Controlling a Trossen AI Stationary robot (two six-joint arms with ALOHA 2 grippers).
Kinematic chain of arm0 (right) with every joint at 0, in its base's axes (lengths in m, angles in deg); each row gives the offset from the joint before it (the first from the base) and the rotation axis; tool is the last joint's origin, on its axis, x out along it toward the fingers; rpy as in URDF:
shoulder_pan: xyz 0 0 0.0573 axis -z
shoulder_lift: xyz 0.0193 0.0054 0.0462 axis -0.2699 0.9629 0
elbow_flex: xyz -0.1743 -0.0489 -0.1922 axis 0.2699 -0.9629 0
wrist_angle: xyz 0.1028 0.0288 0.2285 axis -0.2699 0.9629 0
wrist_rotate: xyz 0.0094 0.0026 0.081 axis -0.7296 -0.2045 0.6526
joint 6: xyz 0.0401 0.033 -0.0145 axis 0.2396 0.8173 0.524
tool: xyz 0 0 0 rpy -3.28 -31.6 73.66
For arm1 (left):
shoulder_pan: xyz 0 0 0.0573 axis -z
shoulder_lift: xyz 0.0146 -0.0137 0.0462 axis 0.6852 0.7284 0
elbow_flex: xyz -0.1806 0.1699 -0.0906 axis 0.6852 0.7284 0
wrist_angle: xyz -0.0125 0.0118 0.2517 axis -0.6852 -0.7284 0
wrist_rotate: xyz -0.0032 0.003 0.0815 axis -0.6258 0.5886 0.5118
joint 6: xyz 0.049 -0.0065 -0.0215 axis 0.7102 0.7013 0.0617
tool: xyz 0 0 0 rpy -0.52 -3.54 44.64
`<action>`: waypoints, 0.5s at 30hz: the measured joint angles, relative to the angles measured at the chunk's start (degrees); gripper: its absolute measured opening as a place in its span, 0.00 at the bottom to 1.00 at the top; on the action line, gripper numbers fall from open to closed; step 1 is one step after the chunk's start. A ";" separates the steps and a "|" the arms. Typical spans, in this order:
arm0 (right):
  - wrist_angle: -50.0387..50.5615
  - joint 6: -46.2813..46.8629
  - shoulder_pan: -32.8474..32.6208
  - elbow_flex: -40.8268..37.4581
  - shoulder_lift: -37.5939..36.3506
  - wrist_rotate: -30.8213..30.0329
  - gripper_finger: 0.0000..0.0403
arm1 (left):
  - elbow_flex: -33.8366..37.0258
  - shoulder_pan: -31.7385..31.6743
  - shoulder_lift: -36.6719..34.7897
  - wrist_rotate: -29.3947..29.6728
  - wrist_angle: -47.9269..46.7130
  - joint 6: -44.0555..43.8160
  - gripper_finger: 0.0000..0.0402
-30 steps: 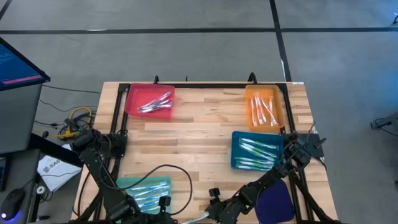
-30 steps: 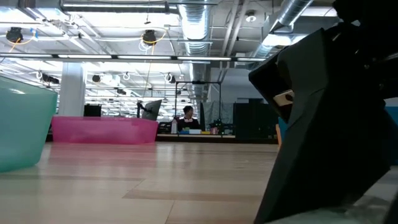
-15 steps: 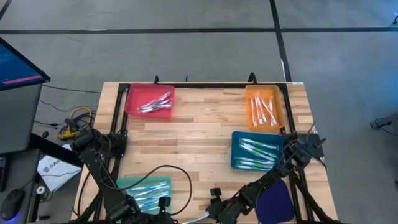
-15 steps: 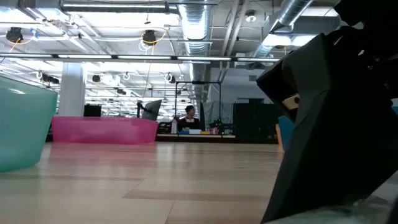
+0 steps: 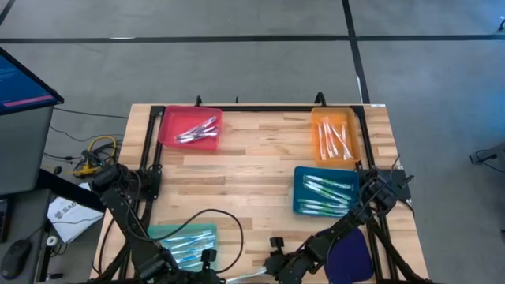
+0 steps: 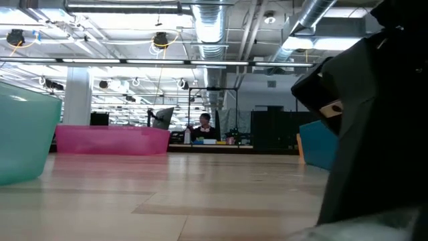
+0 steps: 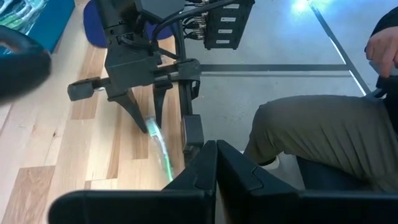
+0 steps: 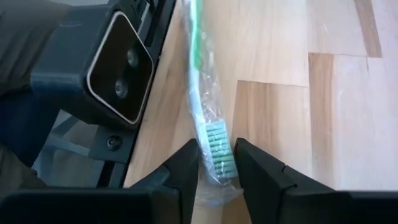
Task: Pick & Place Toothbrushes
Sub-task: Put the green toothbrush into the blue bin
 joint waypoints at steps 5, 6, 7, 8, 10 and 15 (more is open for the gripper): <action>3.29 0.94 -0.59 -0.27 -1.49 -3.01 0.24 | 0.00 0.00 0.00 0.00 -0.12 0.00 0.00; 3.79 1.16 -0.66 -0.29 -1.71 -3.76 0.24 | 0.00 0.00 0.01 0.01 -0.21 -0.02 0.00; 4.01 1.17 -0.67 -0.29 -1.84 -4.45 0.25 | 0.00 0.00 0.01 0.01 -0.29 -0.12 0.00; 4.58 1.26 -0.75 -0.28 -1.99 -4.85 0.25 | 0.00 -0.01 0.02 0.02 -0.40 -0.15 0.00; 5.21 1.85 -0.72 -0.29 -2.20 -5.08 0.25 | 0.00 -0.03 0.02 0.02 -0.73 -0.31 0.00; 5.27 2.76 -0.72 -0.28 -2.20 -5.91 0.26 | 3.49 -2.03 0.02 -1.47 -1.21 -2.45 0.00</action>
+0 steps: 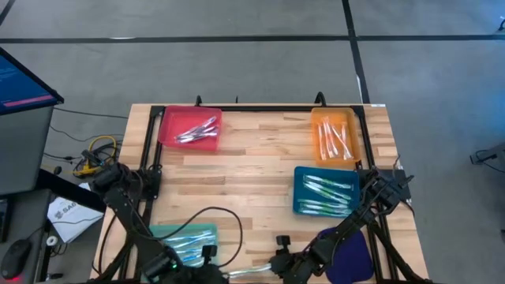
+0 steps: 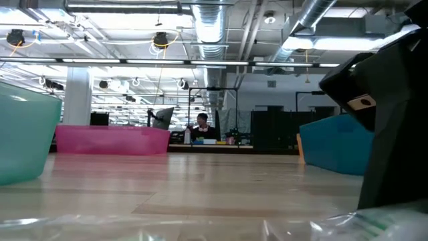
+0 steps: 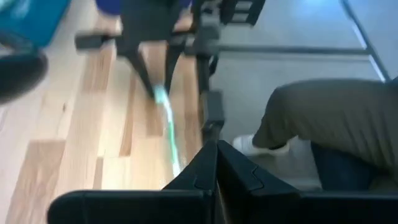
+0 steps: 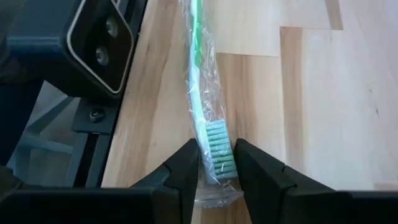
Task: Pick & Place Toothbrushes
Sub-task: Put the green toothbrush into the blue bin
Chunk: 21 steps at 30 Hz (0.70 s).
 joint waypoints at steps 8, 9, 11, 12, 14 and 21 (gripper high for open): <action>0.61 3.40 0.08 -0.07 0.00 -5.63 0.26 | 7.51 -6.14 0.09 -9.80 0.29 -4.77 0.08; 0.65 3.65 0.15 -0.07 0.02 -6.15 0.26 | 7.95 -6.52 0.09 -10.36 0.28 -4.42 0.09; 0.67 3.95 0.25 -0.13 0.07 -6.86 0.26 | 8.53 -7.10 0.09 -11.53 0.12 -4.28 0.12; 0.64 3.99 0.28 -0.13 0.07 -7.07 0.26 | 8.58 -7.42 0.09 -12.46 0.19 -4.26 0.14; 0.64 4.40 0.40 -0.13 0.07 -7.47 0.26 | 8.60 -7.98 0.09 -14.32 0.50 -4.07 0.18; 0.18 4.79 0.48 -0.13 0.09 -10.57 0.26 | 8.64 -9.96 0.09 -15.58 3.91 2.90 0.33</action>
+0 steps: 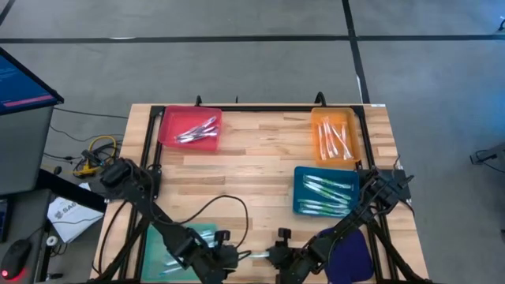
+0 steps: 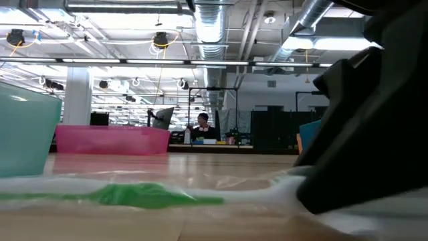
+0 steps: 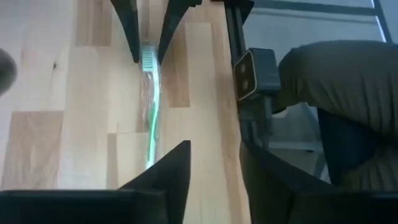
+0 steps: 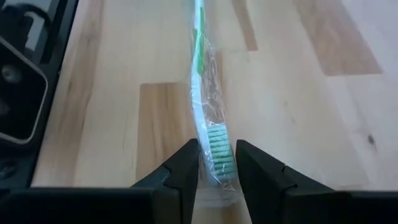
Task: Pick & Place Toothbrushes
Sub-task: Put the green toothbrush into the blue bin
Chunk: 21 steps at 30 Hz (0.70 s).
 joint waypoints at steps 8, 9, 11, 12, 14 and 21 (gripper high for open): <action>-0.77 0.66 0.37 0.08 -0.02 -0.79 0.26 | 0.00 -3.86 0.00 -1.16 -0.08 5.02 0.39; -0.80 0.67 0.47 0.09 -0.02 -0.80 0.26 | 0.00 -4.06 0.07 -1.26 -0.05 5.61 0.39; -0.90 0.66 0.50 0.11 -0.02 -0.80 0.26 | 0.00 -4.29 0.73 -1.42 0.29 6.47 0.40; -1.02 0.66 0.53 0.11 -0.03 -0.80 0.26 | 0.00 -4.47 1.37 -1.73 0.31 6.67 0.41; -1.05 0.66 0.64 0.17 -0.04 -0.88 0.26 | 0.00 -4.85 3.17 -2.78 0.83 6.95 0.42; -1.21 0.64 1.29 0.17 -0.12 -1.28 0.26 | 0.02 -4.84 8.47 0.84 1.32 7.59 0.43</action>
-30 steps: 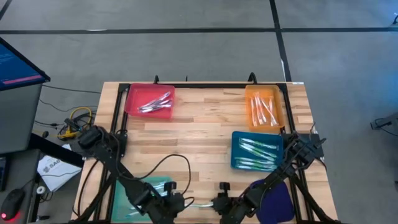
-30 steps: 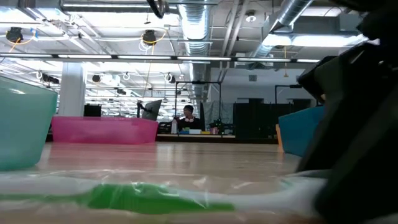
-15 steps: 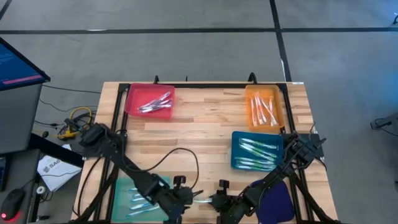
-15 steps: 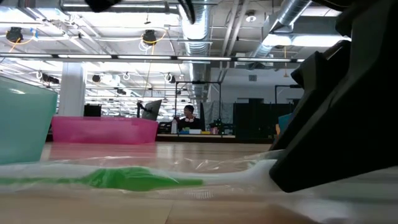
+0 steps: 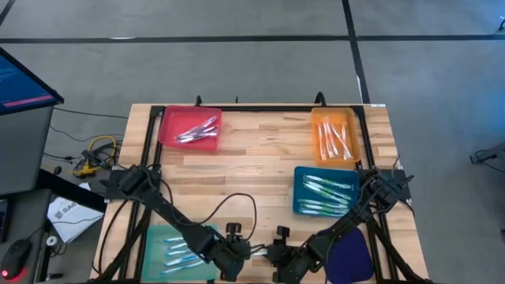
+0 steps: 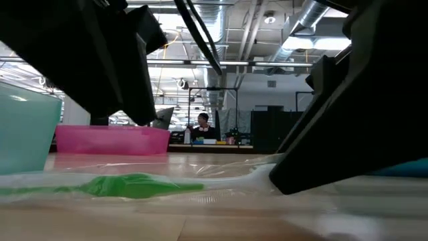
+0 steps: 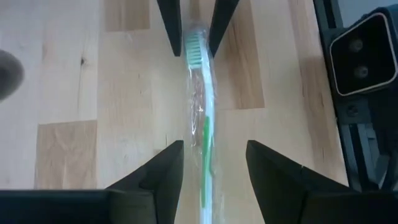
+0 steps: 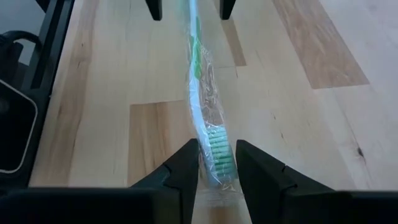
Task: Pick & Place Toothbrushes
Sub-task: Put the green toothbrush into the blue bin
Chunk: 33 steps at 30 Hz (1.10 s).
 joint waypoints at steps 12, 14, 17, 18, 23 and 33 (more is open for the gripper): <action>-0.01 0.43 0.07 0.07 -0.03 -1.29 0.26 | 0.00 -1.16 0.10 -1.90 0.73 0.42 0.46; -0.06 0.42 0.07 0.07 -0.03 -1.46 0.26 | 0.00 -1.16 0.10 -1.90 0.83 0.44 0.47; -0.62 0.39 0.07 0.07 -0.03 -1.51 0.26 | 0.62 -1.59 0.10 -2.49 1.73 0.37 0.47; -0.75 0.38 0.07 0.07 -0.05 -1.51 0.26 | 1.31 -1.81 0.10 -3.38 2.22 0.26 0.47; -0.89 0.26 0.04 0.09 -0.08 -1.60 0.26 | 5.56 -2.95 0.17 -8.15 6.93 -1.16 0.47; -0.87 -0.48 0.02 0.09 -0.10 -2.50 0.26 | 9.44 -3.30 0.15 -10.34 11.05 -2.79 0.35</action>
